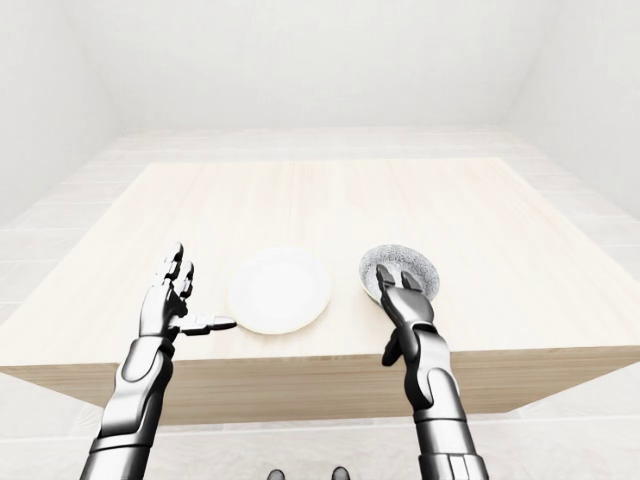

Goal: Put the bowl on the plate.

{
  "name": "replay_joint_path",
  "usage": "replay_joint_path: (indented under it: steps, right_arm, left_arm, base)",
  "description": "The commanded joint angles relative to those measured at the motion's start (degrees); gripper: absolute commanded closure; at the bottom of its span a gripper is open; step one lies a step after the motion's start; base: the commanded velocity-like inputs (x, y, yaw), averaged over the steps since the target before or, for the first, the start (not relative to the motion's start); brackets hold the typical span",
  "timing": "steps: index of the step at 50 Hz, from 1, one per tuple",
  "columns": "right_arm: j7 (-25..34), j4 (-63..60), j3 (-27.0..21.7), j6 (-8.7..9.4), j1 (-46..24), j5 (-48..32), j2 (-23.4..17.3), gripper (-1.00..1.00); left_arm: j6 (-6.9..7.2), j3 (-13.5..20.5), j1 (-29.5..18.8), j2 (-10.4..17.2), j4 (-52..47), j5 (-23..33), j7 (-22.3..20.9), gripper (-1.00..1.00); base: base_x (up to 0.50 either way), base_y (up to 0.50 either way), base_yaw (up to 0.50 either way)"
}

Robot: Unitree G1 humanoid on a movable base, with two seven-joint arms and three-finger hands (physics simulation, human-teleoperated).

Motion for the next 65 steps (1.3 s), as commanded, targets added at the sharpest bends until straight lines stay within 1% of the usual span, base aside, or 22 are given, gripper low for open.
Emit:
replay_joint_path:
  steps: [1, 5, 12, 17, 20, 27, 29, 30, 32, 33, 34, 35, 36, 37, 41, 44, 46, 49, 54, 59, 62, 65]
  right_arm:
    - [0.3, -0.2, 0.5, 0.00, 0.4, 0.0, -0.6, -1.00]
    - [0.4, -0.2, 0.6, 0.00, 0.5, -0.3, -0.5, -1.00]
    - [0.6, -0.3, 0.6, 0.00, 0.9, -0.8, -0.5, -1.00]
    - [2.5, -2.0, 0.9, 0.00, 2.1, -2.6, -0.9, -1.00]
    - [3.7, -3.0, 0.8, 0.00, 2.6, -3.6, -1.0, -1.00]
    - [3.4, -1.9, 0.4, 0.00, 2.4, -4.3, -0.7, -1.00]
    - [3.2, -1.8, 0.3, 0.00, 2.3, -4.4, -0.6, -1.00]
    - [3.2, -1.6, 0.2, 0.00, 2.2, -4.5, -0.6, -1.00]
    - [3.2, -1.7, 0.2, 0.00, 2.2, -4.5, -0.5, -0.98]
    - [3.2, -1.7, 0.2, 0.00, 2.2, -4.6, -0.5, -0.73]
    - [3.3, -1.8, 0.2, 0.00, 2.3, -4.7, -0.5, -0.58]
    - [3.4, -1.8, 0.1, 0.00, 2.3, -4.7, -0.5, -0.53]
    - [3.4, -1.9, 0.1, 0.00, 2.3, -4.8, -0.5, -0.29]
    - [3.4, -1.8, 0.0, 0.00, 2.3, -4.8, -0.5, -0.11]
    - [3.0, -1.7, -0.1, 0.00, 2.2, -4.7, -0.3, 0.44]
    - [3.5, -2.3, 0.0, 0.00, 2.5, -5.0, -0.4, 0.53]
    - [3.5, -2.4, 0.0, 0.00, 2.5, -5.1, -0.3, 0.56]
    - [3.5, -2.4, 0.0, 0.00, 2.4, -5.1, -0.2, 0.56]
    - [3.8, -2.9, 0.1, 0.00, 2.8, -5.5, -0.2, 0.58]
    - [4.1, -3.3, 0.1, 0.00, 2.9, -5.8, -0.2, 0.59]
    - [4.2, -3.4, 0.0, 0.00, 2.9, -6.0, -0.1, 0.60]
    - [4.4, -3.7, -0.1, 0.00, 2.9, -6.1, -0.1, 0.64]
  left_arm:
    - [-0.47, 0.0, 0.1, -0.1, 0.4, 0.1, -0.1, -1.00]
    - [-0.20, 0.0, 0.1, 0.0, 0.2, -0.1, -0.2, -1.00]
    - [-0.29, 0.0, 0.3, 0.0, 0.0, 0.0, -0.2, -1.00]
    - [-0.05, 0.1, -0.1, 0.0, 0.2, 0.0, 0.0, -1.00]
    - [-0.58, -0.1, 0.1, -0.1, 0.5, 0.1, 0.0, -1.00]
    - [-0.49, 0.0, -0.1, 0.0, 0.6, 0.2, 0.1, -1.00]
    - [-0.26, 0.1, -0.2, 0.1, 0.5, 0.0, 0.1, -1.00]
    - [0.38, 0.4, -0.4, 0.2, 0.1, -0.3, 0.0, -1.00]
    - [0.44, 0.4, -0.3, 0.2, -0.1, -0.3, 0.0, -1.00]
    - [0.48, 0.4, -0.3, 0.2, -0.2, -0.4, 0.0, -1.00]
    - [0.66, 0.4, -0.2, 0.2, -0.4, -0.4, 0.0, -1.00]
    - [0.56, 0.3, -0.2, 0.2, -0.4, -0.3, 0.0, -1.00]
    - [0.22, 0.2, -0.1, 0.1, -0.2, -0.2, 0.1, -1.00]
    - [0.07, 0.2, -0.2, 0.1, 0.1, -0.2, 0.1, -1.00]
    - [0.19, 0.3, -0.4, 0.2, 0.3, -0.3, 0.1, -1.00]
    - [-0.21, 0.3, -0.2, 0.2, 0.3, -0.2, 0.2, -1.00]
    - [0.03, 0.4, -0.2, 0.2, -0.1, -0.2, 0.3, -1.00]
    - [0.38, 0.4, -0.1, 0.2, -0.5, -0.3, 0.3, -1.00]
    - [-0.18, 0.3, 0.0, 0.2, -0.1, -0.1, 0.1, -1.00]
    - [-0.25, 0.4, -0.2, 0.3, 0.3, -0.1, 0.1, -1.00]
    - [-0.79, 0.4, -0.3, 0.3, 1.1, 0.0, 0.1, -1.00]
    - [-0.72, 0.5, -0.5, 0.4, 1.4, 0.0, 0.2, -1.00]
  base:
    - [0.00, 0.00, 0.00]
    - [0.00, 0.00, 0.00]
    - [0.00, 0.00, 0.00]
    - [0.00, 0.00, 0.00]
    - [0.00, 0.00, 0.00]
    - [0.00, 0.00, 0.00]
    - [0.00, 0.00, 0.00]
    - [0.00, 0.00, 0.00]
    - [0.00, 0.00, 0.00]
    - [0.00, 0.00, 0.00]
    - [0.00, 0.00, 0.00]
    - [0.00, 0.00, 0.00]
    - [0.00, 0.00, 0.00]
    - [0.00, 0.00, 0.00]
    - [0.00, 0.00, 0.00]
    - [0.00, 0.00, 0.00]
    - [0.00, 0.00, 0.00]
    - [0.00, 0.00, 0.00]
    - [0.00, 0.00, 0.00]
    - [0.00, 0.00, 0.00]
    - [0.00, 0.00, 0.00]
    - [0.00, 0.00, 0.00]
